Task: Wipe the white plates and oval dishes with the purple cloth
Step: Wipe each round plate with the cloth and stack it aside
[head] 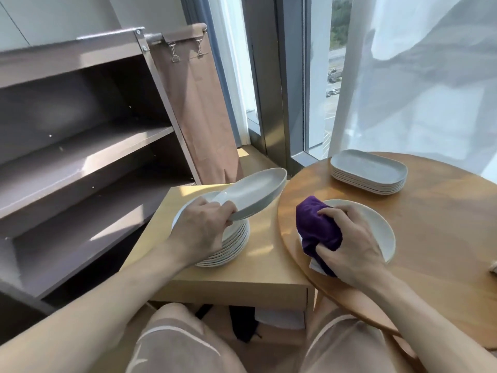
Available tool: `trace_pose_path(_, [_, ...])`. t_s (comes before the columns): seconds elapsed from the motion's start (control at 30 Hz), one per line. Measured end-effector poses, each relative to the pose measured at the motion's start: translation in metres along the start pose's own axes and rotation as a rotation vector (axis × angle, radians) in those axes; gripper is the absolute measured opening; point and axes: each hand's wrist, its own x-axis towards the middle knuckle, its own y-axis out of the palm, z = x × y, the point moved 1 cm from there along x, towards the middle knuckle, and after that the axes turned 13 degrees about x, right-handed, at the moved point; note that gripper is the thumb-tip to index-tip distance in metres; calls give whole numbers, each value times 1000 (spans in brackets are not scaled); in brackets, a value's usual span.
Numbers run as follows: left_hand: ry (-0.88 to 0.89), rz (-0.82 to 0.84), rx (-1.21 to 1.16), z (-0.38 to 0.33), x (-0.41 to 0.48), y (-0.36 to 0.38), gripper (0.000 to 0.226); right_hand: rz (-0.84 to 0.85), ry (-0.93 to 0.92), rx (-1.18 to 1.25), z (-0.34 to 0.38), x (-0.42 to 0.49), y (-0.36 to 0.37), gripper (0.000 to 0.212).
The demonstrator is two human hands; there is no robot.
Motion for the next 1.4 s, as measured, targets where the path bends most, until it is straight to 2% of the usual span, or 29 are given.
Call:
trace_pose_path(0.27, [60, 164, 239, 28, -28, 23, 38, 3, 18, -10, -8, 1, 1, 65])
trace_pose_path(0.5, [33, 277, 252, 26, -43, 38, 45, -93, 47, -24, -20, 3, -8, 62])
trace_pose_path(0.87, [-4, 283, 263, 23, -60, 54, 54, -342, 331, -56, -47, 0, -59, 45])
trace_pose_path(1.0, [-54, 291, 244, 26, -60, 56, 46, -350, 367, -43, -46, -1, -59, 50])
trace_pose_path(1.2, [-229, 443, 168, 28, -65, 64, 5, -286, 401, -101, -47, 1, -56, 52])
trace_pose_path(1.27, [-267, 498, 146, 23, -63, 65, 27, -271, 414, -121, -46, 2, -54, 53])
trace_pose_path(1.33, [-305, 365, 57, 8, -54, 63, 41, -238, 430, -154, -46, 4, -52, 55])
trace_pose_path(1.4, [-328, 203, -105, -21, -39, 60, 46, -190, 450, -205, -46, 6, -48, 56])
